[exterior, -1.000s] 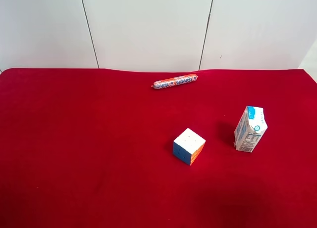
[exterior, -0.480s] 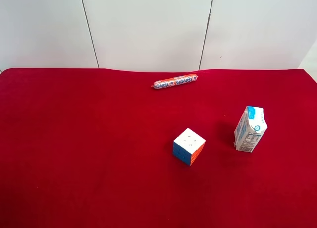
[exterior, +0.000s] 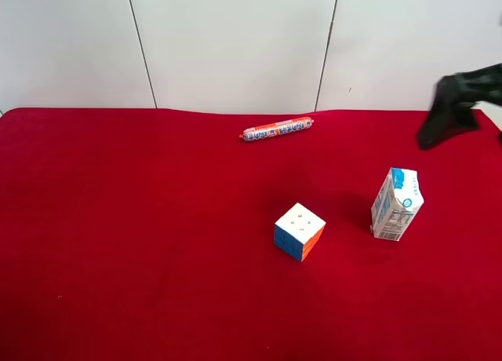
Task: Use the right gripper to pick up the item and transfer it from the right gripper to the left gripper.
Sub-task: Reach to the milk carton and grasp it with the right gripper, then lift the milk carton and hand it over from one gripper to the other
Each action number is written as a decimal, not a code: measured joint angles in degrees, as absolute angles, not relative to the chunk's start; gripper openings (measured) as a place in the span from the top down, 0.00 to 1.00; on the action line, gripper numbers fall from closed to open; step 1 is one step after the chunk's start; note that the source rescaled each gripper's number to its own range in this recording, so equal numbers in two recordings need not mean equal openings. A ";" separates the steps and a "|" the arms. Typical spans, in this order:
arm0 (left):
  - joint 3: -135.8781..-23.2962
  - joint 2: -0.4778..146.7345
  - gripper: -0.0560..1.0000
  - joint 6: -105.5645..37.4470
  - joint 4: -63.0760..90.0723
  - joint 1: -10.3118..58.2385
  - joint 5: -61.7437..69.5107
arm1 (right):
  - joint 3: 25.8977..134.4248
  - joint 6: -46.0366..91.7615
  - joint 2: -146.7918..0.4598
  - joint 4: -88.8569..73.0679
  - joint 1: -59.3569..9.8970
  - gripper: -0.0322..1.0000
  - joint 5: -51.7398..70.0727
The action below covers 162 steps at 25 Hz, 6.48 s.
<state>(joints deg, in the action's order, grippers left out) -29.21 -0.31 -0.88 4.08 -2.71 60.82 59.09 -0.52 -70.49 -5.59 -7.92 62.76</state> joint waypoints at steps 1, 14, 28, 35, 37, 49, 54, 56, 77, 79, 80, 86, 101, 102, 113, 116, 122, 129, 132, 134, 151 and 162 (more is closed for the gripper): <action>-29.21 -0.31 0.00 -0.88 4.08 -2.71 60.82 | 59.69 -1.12 -72.32 -5.59 -8.31 0.00 62.70; -29.21 -0.31 0.00 -0.88 4.08 -2.71 60.82 | 60.89 -7.56 -89.62 -2.23 -8.74 0.00 57.78; -29.21 -0.31 0.00 -0.88 4.08 -2.71 60.82 | 60.89 -7.73 -99.93 -1.55 -8.74 0.00 52.42; -29.21 -0.31 0.00 -0.88 4.08 -2.71 60.82 | 60.89 -7.73 -100.80 -1.55 -8.74 0.00 51.61; -29.21 -0.31 0.00 -0.88 4.08 -2.71 60.82 | 60.89 -7.73 -100.80 -1.55 -8.74 0.05 51.61; -29.21 -0.31 0.00 -0.88 4.08 -2.71 60.82 | 60.89 -7.80 -100.80 -1.49 -8.74 0.97 51.20; -29.21 -0.31 0.00 -0.88 4.08 -2.71 60.82 | 60.89 -7.80 -100.80 -1.49 -8.74 0.97 51.20; -29.21 -0.31 0.00 -0.88 4.08 -2.71 60.82 | 60.89 -7.80 -100.80 -1.49 -8.74 0.97 51.20; -29.21 -0.31 0.00 -0.88 4.08 -2.71 60.82 | 67.20 -6.58 -91.92 -1.58 -8.99 0.97 59.55; -29.21 -0.31 0.00 -0.88 4.08 -2.71 60.82 | 67.20 -6.23 -90.89 -1.46 -10.04 0.97 59.74; -29.21 -0.31 0.00 -0.88 4.08 -2.71 60.82 | 67.20 -5.88 -90.54 -1.59 -10.94 0.97 59.53; -29.21 -0.31 0.00 -0.88 4.08 -2.71 60.82 | 67.54 0.32 -90.09 -7.53 -17.65 0.97 59.06; -29.21 2.28 0.00 -8.39 8.78 -2.71 60.95 | 80.18 7.30 -90.09 -12.62 -36.02 0.97 58.36; -29.21 3.70 0.00 -10.61 9.90 -2.71 61.10 | 80.23 7.94 -90.09 -13.89 -36.80 0.97 58.36; -31.58 17.29 0.00 -26.12 14.85 9.97 60.29 | 80.23 15.51 -91.56 -27.01 -39.75 0.97 58.02; -33.36 20.94 0.00 -27.89 13.42 14.01 58.13 | 80.23 16.48 -92.33 -28.44 -39.79 0.97 57.74; -36.84 29.32 0.00 -30.74 9.86 22.96 53.36 | 80.23 19.73 -93.27 -33.96 -39.86 0.97 57.62; -37.70 41.33 0.00 -31.34 4.88 35.87 47.34 | 80.23 22.41 -93.91 -39.05 -39.86 0.97 56.24; -37.70 45.98 0.00 -31.34 3.82 39.04 43.46 | 80.23 22.83 -94.04 -39.36 -39.86 0.97 56.28; -37.70 48.53 0.00 -31.34 3.65 40.01 40.34 | 80.23 22.91 -94.04 -39.43 -39.86 0.97 56.51; -39.41 56.02 0.00 -31.67 6.25 40.09 27.81 | 80.23 25.18 -94.04 -43.66 -39.86 0.97 55.00; -41.72 60.75 0.00 -33.97 6.37 40.26 27.23 | 80.23 25.90 -94.04 -47.37 -39.86 0.97 53.22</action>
